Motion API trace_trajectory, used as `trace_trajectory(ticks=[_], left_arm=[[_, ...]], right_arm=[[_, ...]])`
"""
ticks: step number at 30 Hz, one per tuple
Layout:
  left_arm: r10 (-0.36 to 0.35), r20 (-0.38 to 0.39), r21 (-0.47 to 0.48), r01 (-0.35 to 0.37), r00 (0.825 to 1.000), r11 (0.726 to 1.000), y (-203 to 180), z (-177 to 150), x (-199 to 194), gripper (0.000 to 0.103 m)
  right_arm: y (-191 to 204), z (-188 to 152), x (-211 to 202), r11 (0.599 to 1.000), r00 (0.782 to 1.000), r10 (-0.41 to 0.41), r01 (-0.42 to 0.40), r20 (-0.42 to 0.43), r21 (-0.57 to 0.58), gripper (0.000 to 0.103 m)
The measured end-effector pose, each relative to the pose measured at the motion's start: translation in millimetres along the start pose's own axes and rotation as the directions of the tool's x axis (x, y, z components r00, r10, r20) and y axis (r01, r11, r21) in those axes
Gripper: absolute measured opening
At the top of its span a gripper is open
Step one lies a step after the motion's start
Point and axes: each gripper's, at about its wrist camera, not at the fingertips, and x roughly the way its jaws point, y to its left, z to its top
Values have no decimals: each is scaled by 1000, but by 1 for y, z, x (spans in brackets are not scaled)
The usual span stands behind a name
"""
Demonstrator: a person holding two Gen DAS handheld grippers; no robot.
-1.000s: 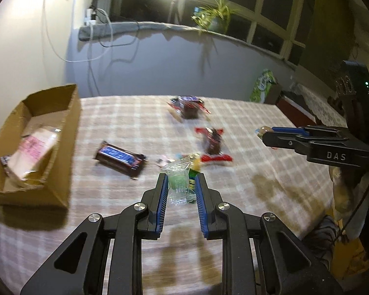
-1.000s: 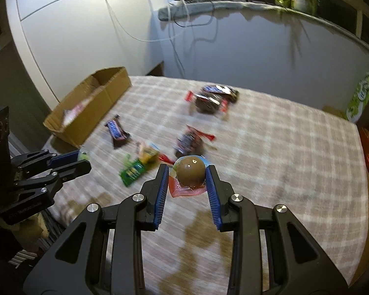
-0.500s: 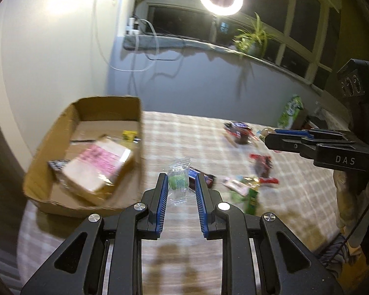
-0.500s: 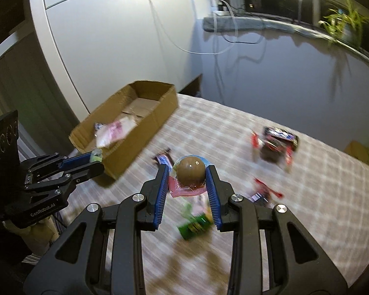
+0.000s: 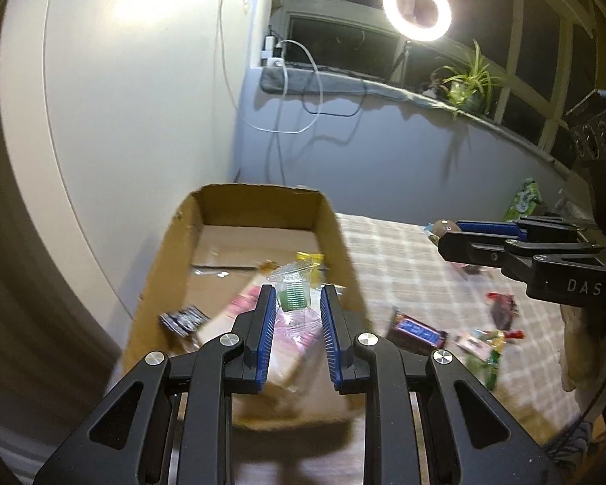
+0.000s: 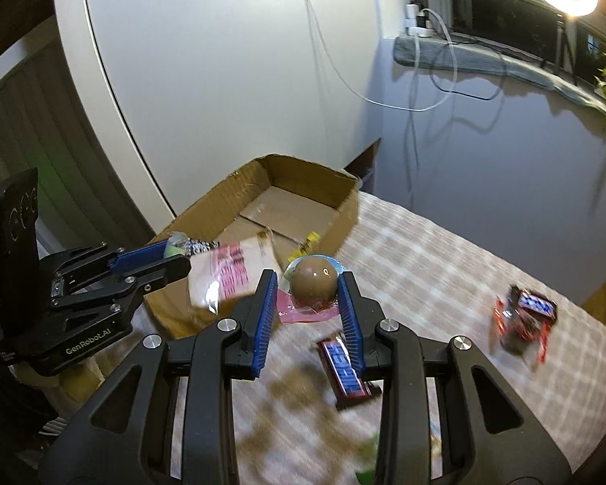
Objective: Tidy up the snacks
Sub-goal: 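Carry the green candy and round chocolate over the box with both tools, then open both tools to drop the green candy and round chocolate into the box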
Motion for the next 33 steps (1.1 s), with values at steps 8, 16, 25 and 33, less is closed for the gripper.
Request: trace_trajectory(ticks=[8,16,25,33], left_arm=[[35,-20,-5,-35,999,999,23,14,19,21],[63,-35,-28,-64,997,998,40,26,37,21],[77,-53,-36,-78,996,996,43,30,51,22],[95,-49,-48,-98,994,994,45,31,51,51]], right_arm=[[10,28,46,1000,999,24,-24,-28,-13,32],[9,46,92,999,997,38,-38,-67,-9,32],[6,55,118,999,995,47,-49,-92,-17,33],[3,56,120,999,994,49,-50,-93,-12,36]])
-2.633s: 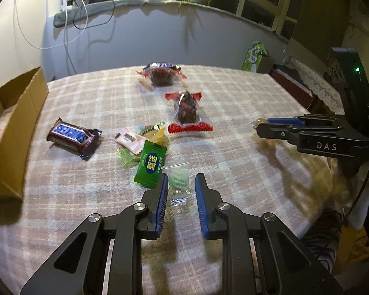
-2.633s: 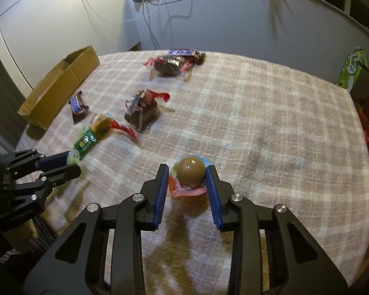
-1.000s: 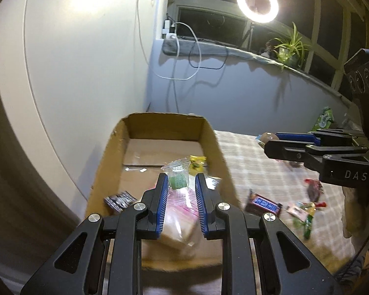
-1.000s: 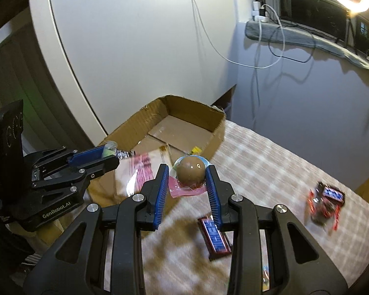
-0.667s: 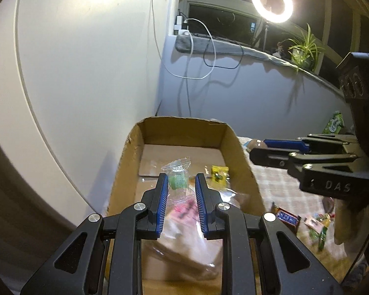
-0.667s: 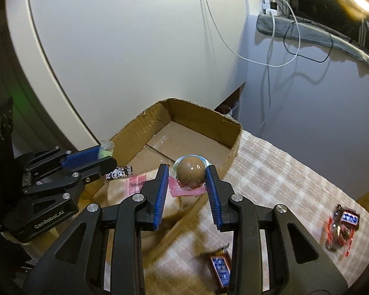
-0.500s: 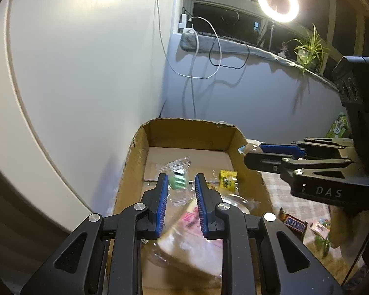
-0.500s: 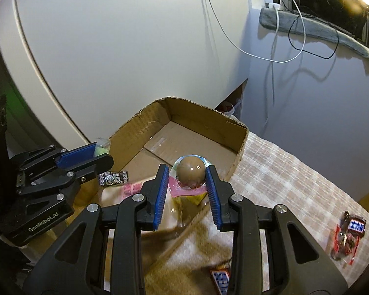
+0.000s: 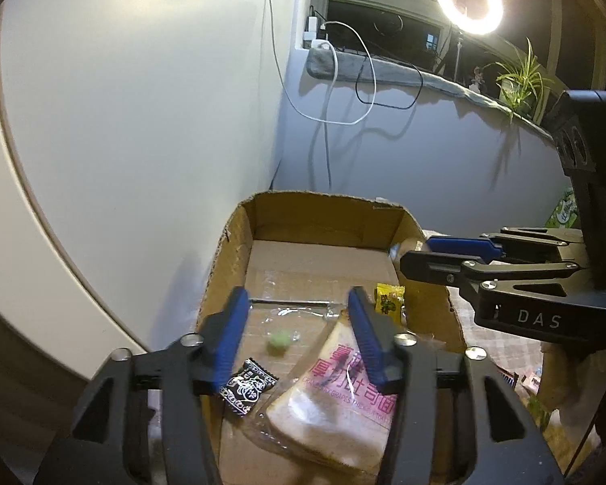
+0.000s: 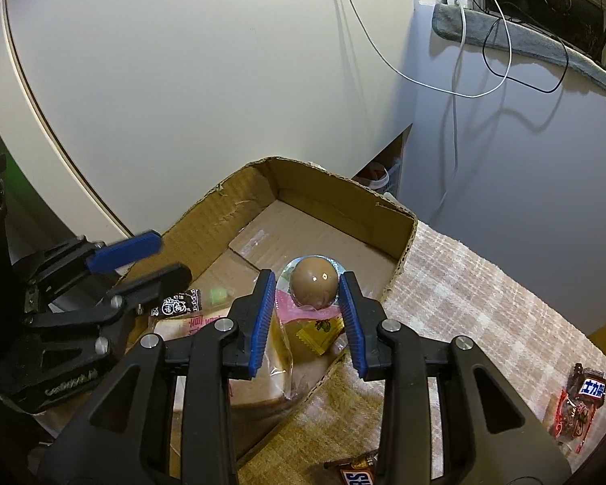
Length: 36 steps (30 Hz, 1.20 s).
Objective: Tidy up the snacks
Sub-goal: 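Open both tools to drop the green candy and round chocolate into the box, then move both tools back over the table toward the remaining snacks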
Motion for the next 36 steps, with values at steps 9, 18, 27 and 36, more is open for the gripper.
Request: trace_trajectory(ticks=[9,18,27,36], left_arm=[[5,10,-2,-5,1000,1000,1,-1,-8,51],[-12,29,4,11,1000,1000,-9,-3,-26,51],[-53,50,31,52,997,998,-30,-12,-53,51],[-130,39,79,126,991,989,-70,-30,-71,51]], right_arm=[[0,0,-15,1000,999,-25,25,43,5,76],[-2,-8,-41,999,997,-36,36,63,12,80],[-9,-32,-89,998,994,-60,59,91,18,80],[-33,-77,-148,993,988,-106,99,116,64,80]])
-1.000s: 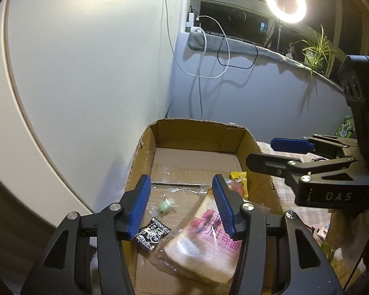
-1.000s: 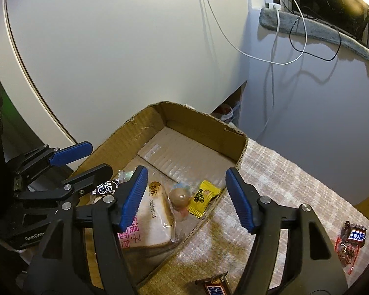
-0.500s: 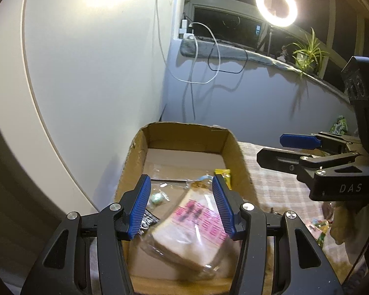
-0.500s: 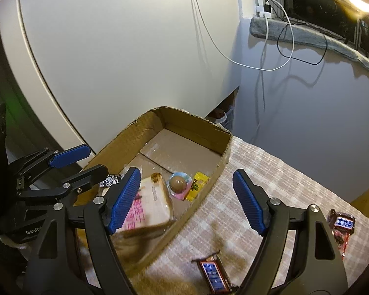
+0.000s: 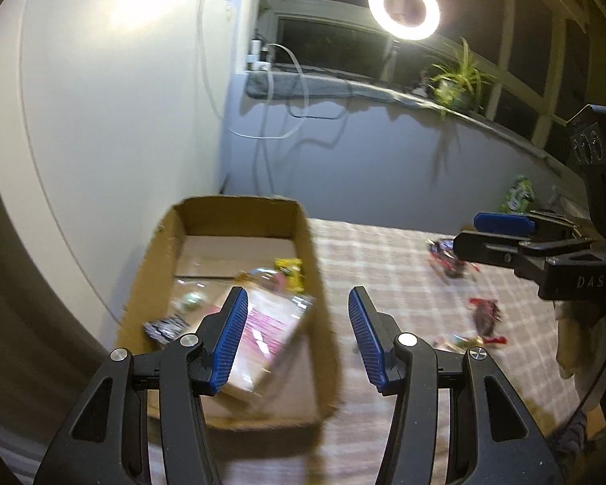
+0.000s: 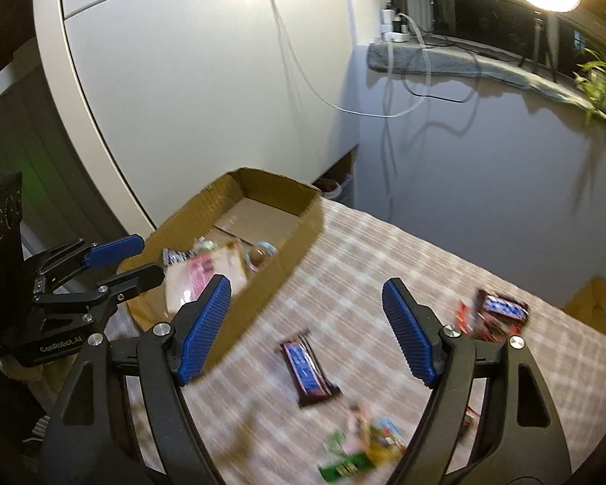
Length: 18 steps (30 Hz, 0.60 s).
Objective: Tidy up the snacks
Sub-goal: 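Move both tools back over the table toward the remaining snacks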
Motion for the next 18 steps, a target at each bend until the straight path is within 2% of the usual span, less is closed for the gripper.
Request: trace_trajectory(ticks=[11,18], left_arm=[[-133,-63,100,139,989,985,-72,-29,7,51],[-195,-142,157,216,971,964,-113,-51,20,51]], right_arm=[[-65,-66,-45,995,995,-80,84,-63,60,80],[-96,-100,-40,989,983,-109,122,-150,83,80]])
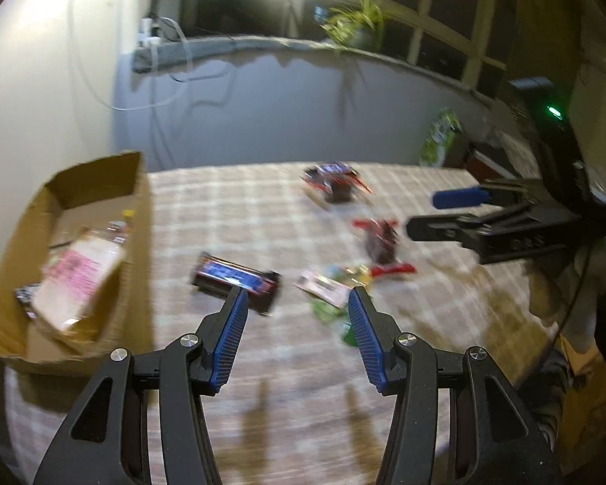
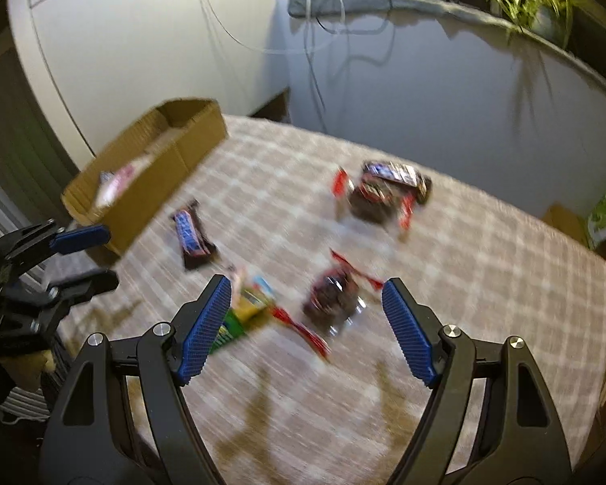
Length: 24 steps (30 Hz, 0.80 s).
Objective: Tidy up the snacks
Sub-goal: 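Move both tools back over the table toward the remaining snacks, then grasp the green packet with the left tool while the right grasps the bagged cookies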
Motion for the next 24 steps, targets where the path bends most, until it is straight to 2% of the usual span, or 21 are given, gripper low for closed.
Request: trace_trajectory(ticks=[8,11,20,24], left_arm=[[-34,-78,54,38,996,998,-28,-11,31,46],[-26,-98,83,34,995,996,-36,-13,41,44],[33,-140,194,-6,990,981,-58,-24,67,37],[46,-131,220,-16,990,975,-63,-27,67,29]], right_arm=[[-16,-6,35,996,998,-1,7,-68,93,78],[-19,-4,45,991,996,10,2,-86,131,72],[-24,-1,63,987,994,6,11,-111,158,68],[-23,0,70,988,991,-2,22,-133,150,56]])
